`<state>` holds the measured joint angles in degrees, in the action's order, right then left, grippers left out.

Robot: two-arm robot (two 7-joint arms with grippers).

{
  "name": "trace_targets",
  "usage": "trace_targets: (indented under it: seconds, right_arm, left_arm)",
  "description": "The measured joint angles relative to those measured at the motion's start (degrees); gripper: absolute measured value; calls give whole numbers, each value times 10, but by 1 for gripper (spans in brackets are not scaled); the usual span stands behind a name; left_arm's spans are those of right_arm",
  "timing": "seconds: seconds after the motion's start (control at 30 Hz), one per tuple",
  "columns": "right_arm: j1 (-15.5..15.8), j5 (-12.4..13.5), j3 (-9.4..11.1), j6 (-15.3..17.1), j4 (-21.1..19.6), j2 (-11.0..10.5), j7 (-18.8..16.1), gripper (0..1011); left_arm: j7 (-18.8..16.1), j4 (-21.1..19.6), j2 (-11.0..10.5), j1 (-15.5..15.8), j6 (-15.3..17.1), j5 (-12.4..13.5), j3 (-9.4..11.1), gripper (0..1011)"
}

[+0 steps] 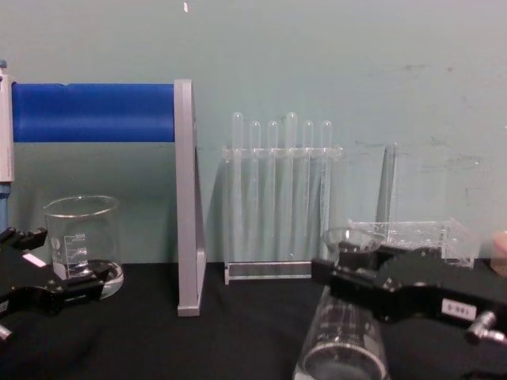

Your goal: Grasp the erlenmeyer flask with one hand, shake it three times, then place it back.

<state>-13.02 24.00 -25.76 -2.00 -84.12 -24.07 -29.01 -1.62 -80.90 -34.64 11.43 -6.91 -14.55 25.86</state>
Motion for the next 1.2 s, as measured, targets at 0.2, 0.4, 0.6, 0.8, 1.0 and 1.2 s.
trace_targets:
  seconds: [0.2, 0.4, 0.6, 0.8, 1.0, 1.2]
  right_arm:
    - [10, 5, 16, 12, -41, -9, 13, 449]
    - [16, 11, 26, 15, -63, -13, 19, 449]
    - [17, 13, 31, 17, -69, -14, 23, 449]
    - [17, 13, 32, 20, -70, -13, 29, 449]
    - [18, 4, 28, 26, -75, -6, 41, 449]
    - [19, -6, 16, 31, -84, 2, 41, 449]
  left_arm:
    - [0, 0, 0, 0, 0, 0, 0, 1001]
    - [0, 0, 0, 0, 0, 0, 0, 1001]
    - [0, 0, 0, 0, 0, 0, 0, 1001]
    - [0, 0, 0, 0, 0, 0, 0, 1001]
    - [0, 0, 0, 0, 0, 0, 0, 1001]
    - [0, 0, 0, 0, 0, 0, 0, 1001]
